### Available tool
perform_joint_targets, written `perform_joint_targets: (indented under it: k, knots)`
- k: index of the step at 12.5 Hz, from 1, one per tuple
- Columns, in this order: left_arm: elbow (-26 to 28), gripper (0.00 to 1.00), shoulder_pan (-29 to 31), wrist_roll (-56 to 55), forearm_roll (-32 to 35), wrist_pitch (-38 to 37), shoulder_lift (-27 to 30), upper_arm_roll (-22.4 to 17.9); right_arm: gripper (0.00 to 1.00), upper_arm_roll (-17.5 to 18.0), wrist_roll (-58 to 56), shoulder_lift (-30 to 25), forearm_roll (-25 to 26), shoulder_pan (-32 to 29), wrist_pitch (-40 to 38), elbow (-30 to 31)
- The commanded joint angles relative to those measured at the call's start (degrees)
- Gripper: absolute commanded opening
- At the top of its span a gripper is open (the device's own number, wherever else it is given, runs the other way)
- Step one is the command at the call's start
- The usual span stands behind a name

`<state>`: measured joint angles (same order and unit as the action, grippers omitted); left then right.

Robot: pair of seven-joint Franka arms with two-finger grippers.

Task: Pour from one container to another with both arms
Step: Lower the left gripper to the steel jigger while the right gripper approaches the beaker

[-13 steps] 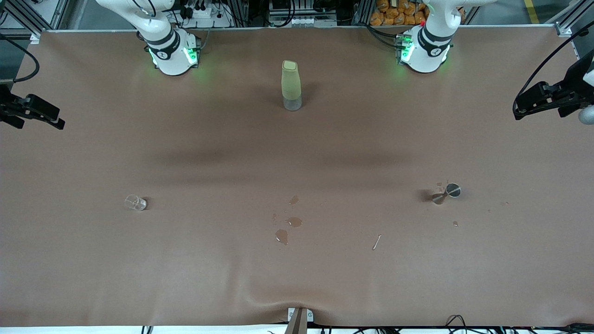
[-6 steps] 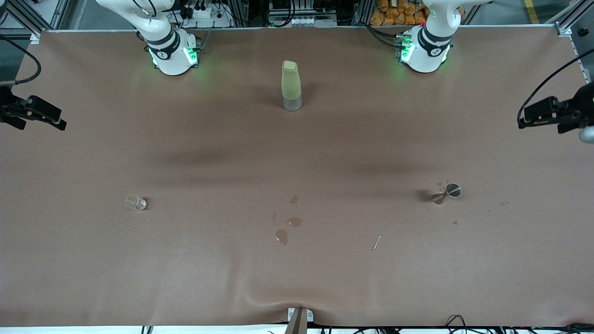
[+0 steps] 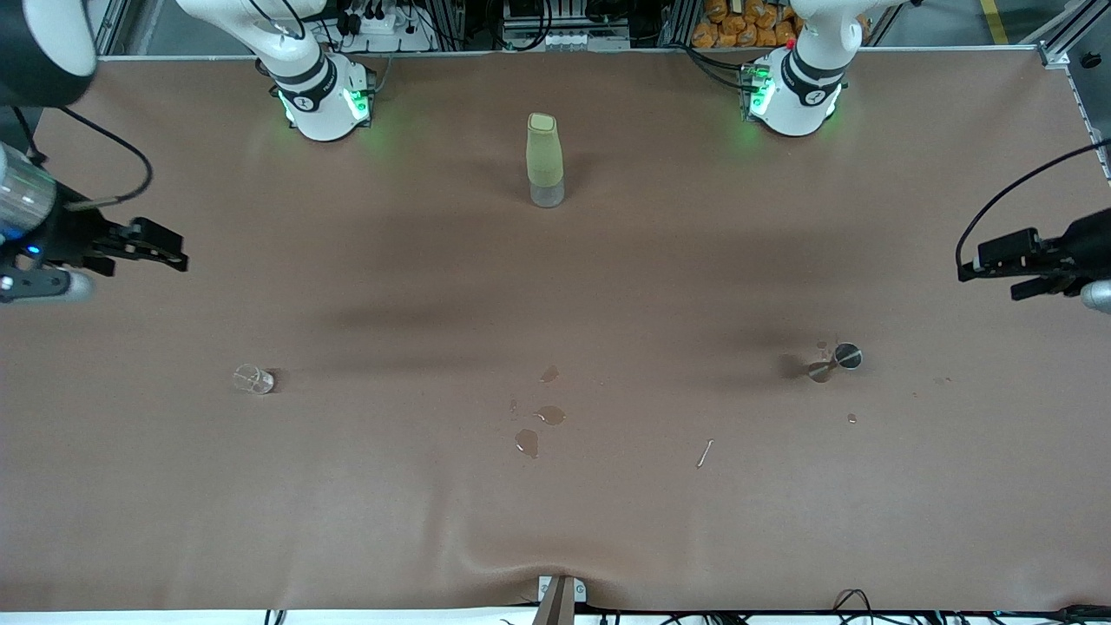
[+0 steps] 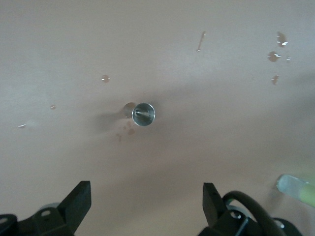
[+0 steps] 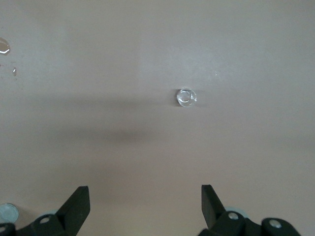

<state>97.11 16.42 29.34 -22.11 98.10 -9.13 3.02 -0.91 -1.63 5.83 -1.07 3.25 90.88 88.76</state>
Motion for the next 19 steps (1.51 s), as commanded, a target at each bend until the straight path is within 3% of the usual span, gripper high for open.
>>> perform_joint_targets:
  k: [1,5,7,10,15,17,19]
  knots:
    - [4.90,1.00,3.17,8.07,-8.18,5.57,-2.30,0.40,1.00,-0.40,0.14,0.94,0.27,0.44,-0.53,-2.53]
    - [15.37,1.00,4.57,24.31,-19.86,14.83,-3.69,0.40,1.00,-0.84,-9.58,1.11,-1.03,-4.63,0.52,-3.85]
    - [17.76,1.00,7.56,36.69,-27.25,14.84,-8.86,0.40,1.00,-0.93,-18.62,2.51,-3.06,-9.46,1.84,-3.77]
    - [16.89,0.98,10.02,56.13,-33.33,14.75,-17.30,0.49,1.00,-0.93,-34.09,7.34,-7.97,-17.81,2.28,-3.85]
    - [12.24,0.77,10.56,81.69,-39.57,14.05,-27.32,0.49,1.00,-0.93,-55.03,15.69,-16.23,-27.05,6.93,-3.77]
    - [10.22,0.71,10.56,91.73,-43.09,13.44,-30.67,0.75,1.00,-0.93,-63.01,18.16,-19.05,-28.29,10.79,-3.24]
    - [9.51,0.70,10.30,96.85,-43.89,12.29,-31.74,1.02,1.00,-0.93,-67.52,18.78,-20.72,-28.91,12.20,-1.32]
